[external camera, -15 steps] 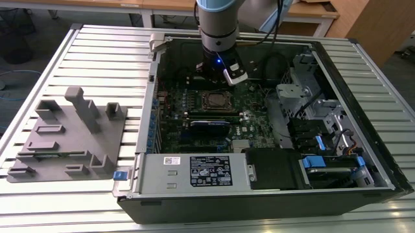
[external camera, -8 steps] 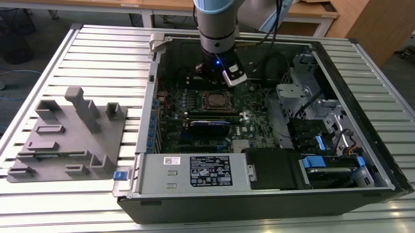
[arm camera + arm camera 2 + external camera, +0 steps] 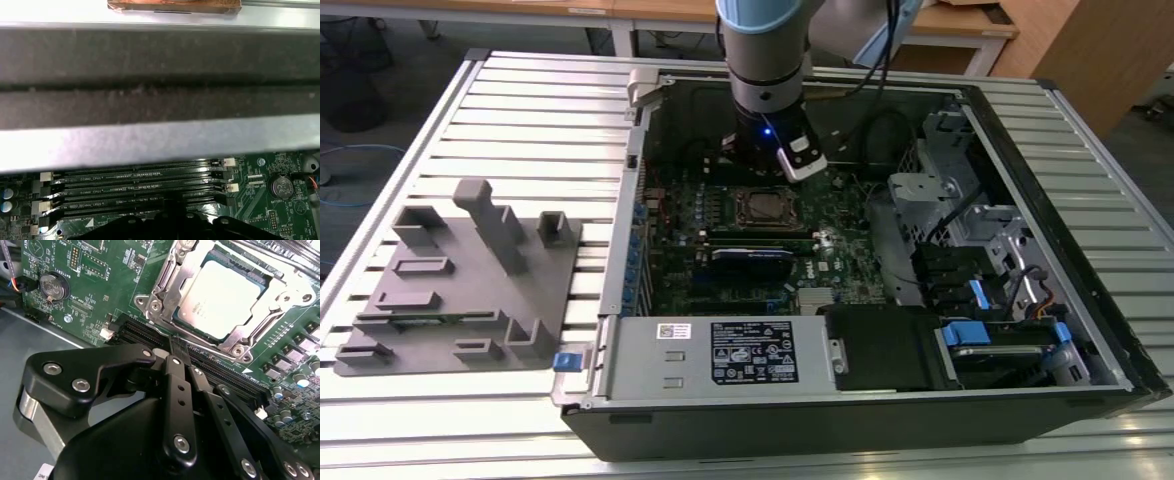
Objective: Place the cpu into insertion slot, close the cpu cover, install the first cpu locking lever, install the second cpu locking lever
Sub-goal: 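Install the first cpu locking lever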
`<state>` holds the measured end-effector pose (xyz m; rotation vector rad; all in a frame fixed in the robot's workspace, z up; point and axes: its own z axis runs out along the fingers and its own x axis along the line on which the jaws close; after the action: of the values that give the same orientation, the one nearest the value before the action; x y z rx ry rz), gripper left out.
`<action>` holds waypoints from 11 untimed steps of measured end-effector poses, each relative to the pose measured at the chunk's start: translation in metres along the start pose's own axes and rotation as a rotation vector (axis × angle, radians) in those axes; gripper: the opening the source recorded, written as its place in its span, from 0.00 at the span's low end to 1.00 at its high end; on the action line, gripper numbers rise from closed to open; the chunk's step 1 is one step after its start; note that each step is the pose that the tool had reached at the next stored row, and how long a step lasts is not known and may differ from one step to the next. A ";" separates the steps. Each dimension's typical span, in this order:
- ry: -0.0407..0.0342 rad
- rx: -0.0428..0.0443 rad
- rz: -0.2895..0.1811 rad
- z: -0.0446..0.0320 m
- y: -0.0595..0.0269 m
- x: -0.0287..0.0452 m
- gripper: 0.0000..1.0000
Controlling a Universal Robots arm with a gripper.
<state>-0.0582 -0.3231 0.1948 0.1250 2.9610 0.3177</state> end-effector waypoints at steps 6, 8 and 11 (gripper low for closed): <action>-0.0056 -0.0004 -0.001 0.0039 -0.0009 0.0006 0.11; -0.0055 -0.0001 -0.001 0.0041 -0.0010 0.0008 0.11; -0.0057 -0.0005 -0.001 0.0044 -0.0010 0.0008 0.11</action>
<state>-0.0583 -0.3232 0.1902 0.1239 2.9552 0.3173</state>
